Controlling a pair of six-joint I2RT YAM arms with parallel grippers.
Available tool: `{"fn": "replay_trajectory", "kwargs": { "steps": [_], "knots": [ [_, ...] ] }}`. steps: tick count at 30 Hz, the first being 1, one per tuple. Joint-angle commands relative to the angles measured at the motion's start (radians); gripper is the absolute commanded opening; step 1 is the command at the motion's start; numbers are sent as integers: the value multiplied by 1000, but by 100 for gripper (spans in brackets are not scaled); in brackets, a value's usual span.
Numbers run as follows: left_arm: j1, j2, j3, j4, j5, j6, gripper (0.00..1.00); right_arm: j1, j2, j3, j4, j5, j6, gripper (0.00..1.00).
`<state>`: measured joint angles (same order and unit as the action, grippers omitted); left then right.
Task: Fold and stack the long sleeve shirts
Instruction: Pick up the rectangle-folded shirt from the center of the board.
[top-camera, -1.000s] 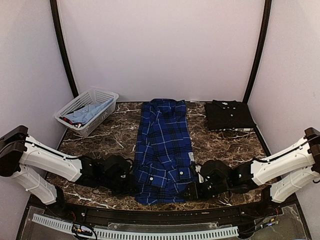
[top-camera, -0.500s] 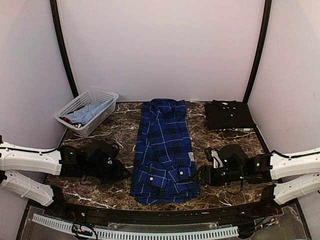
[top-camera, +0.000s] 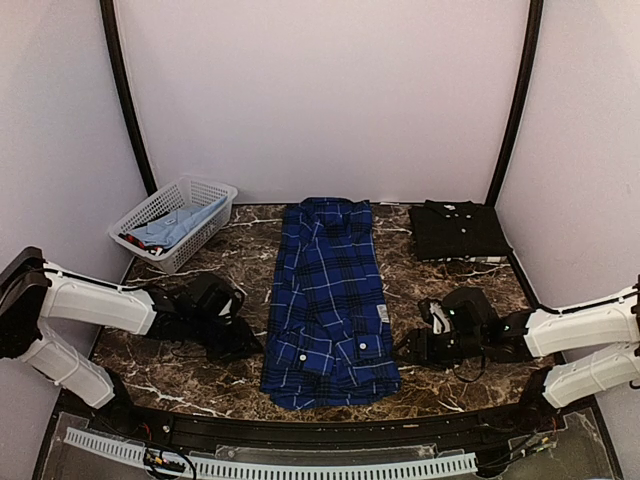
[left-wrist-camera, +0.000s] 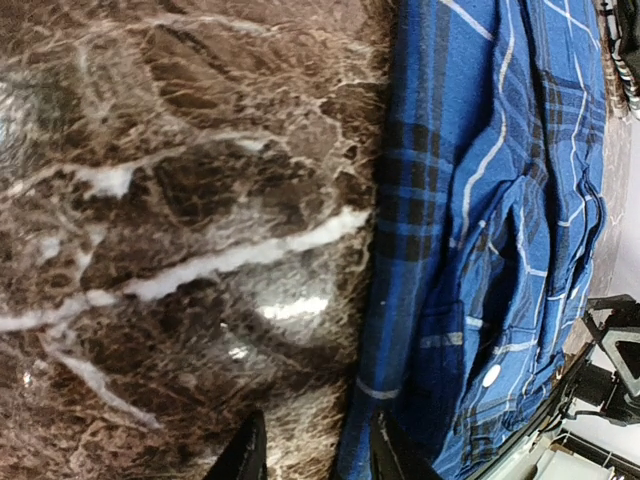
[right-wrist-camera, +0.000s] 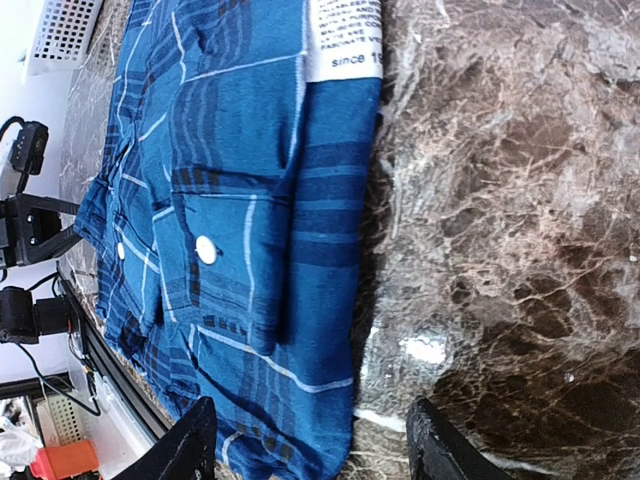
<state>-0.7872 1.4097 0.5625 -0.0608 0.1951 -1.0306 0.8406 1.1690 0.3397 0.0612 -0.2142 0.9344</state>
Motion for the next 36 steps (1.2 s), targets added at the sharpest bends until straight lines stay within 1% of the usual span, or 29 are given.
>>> {"fn": "replay_trajectory", "kwargs": {
  "steps": [1,8,16,20,27,30,36],
  "knots": [
    [6,29,28,56,47,31,34,-22,10,-34,91,-35,-10,61],
    [3,34,18,100,78,24,35,-29,20,-50,110,-37,-9,61],
    [-22,35,18,103,78,12,38,-30,61,-44,137,-50,-17,61],
    [-32,70,44,70,61,20,39,-29,82,-33,142,-55,-25,61],
    [-62,159,116,-56,17,43,44,-28,103,-2,114,-55,-49,61],
    [-85,200,148,-87,-1,46,46,-29,103,1,109,-53,-52,61],
    [-101,220,173,-155,-42,37,47,-29,101,-1,105,-55,-55,61]
  ]
}}
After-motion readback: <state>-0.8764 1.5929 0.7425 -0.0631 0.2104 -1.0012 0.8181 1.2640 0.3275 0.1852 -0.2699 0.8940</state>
